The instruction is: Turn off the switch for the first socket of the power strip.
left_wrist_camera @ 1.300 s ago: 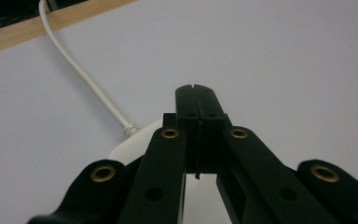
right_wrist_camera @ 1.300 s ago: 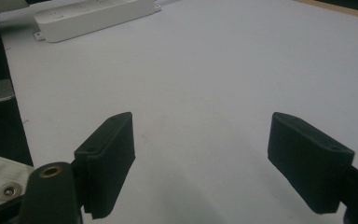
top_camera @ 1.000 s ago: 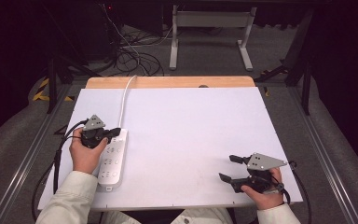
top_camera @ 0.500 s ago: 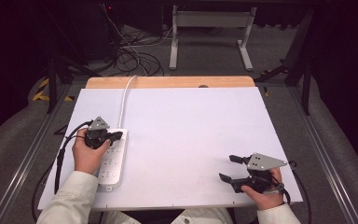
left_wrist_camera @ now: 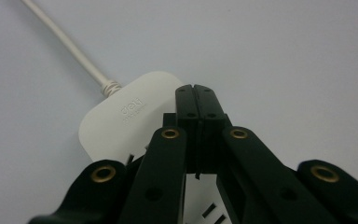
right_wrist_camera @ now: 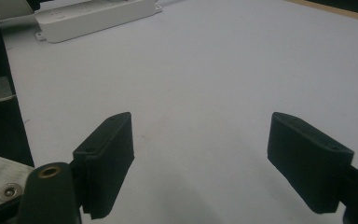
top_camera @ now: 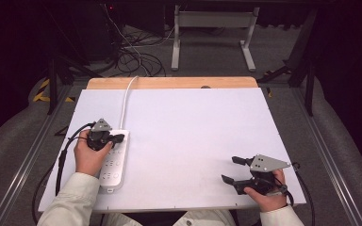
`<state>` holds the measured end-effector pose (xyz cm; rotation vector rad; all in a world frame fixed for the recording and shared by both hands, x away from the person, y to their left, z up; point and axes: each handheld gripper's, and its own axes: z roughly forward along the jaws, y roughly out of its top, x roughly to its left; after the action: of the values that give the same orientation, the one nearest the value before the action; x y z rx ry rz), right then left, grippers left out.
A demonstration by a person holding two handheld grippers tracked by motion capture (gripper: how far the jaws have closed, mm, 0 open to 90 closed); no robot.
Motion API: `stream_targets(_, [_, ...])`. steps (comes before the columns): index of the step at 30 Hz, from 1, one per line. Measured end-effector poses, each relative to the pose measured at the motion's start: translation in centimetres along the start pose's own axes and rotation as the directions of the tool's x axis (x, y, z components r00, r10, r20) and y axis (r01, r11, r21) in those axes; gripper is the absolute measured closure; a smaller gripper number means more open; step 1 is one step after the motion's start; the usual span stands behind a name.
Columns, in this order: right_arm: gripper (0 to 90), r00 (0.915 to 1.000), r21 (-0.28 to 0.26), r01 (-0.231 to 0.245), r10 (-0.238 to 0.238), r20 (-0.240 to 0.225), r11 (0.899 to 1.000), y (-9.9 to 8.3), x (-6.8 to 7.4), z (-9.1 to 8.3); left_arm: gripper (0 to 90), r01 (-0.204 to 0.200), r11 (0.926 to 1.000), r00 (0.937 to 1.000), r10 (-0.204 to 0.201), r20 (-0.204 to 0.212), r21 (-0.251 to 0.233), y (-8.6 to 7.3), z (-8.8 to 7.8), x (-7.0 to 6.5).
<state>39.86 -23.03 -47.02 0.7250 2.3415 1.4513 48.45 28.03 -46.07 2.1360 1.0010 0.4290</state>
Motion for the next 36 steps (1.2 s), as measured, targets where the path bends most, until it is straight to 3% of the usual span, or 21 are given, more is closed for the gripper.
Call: stream_targets(36, [23.0, 1.0000, 0.000, 0.001, -0.001, -0.002, 1.000, -0.01, 0.10, 0.00, 90.0, 0.003, 0.9999, 0.9999, -0.003, -0.012, 0.010, 0.00, 0.32, -0.15])
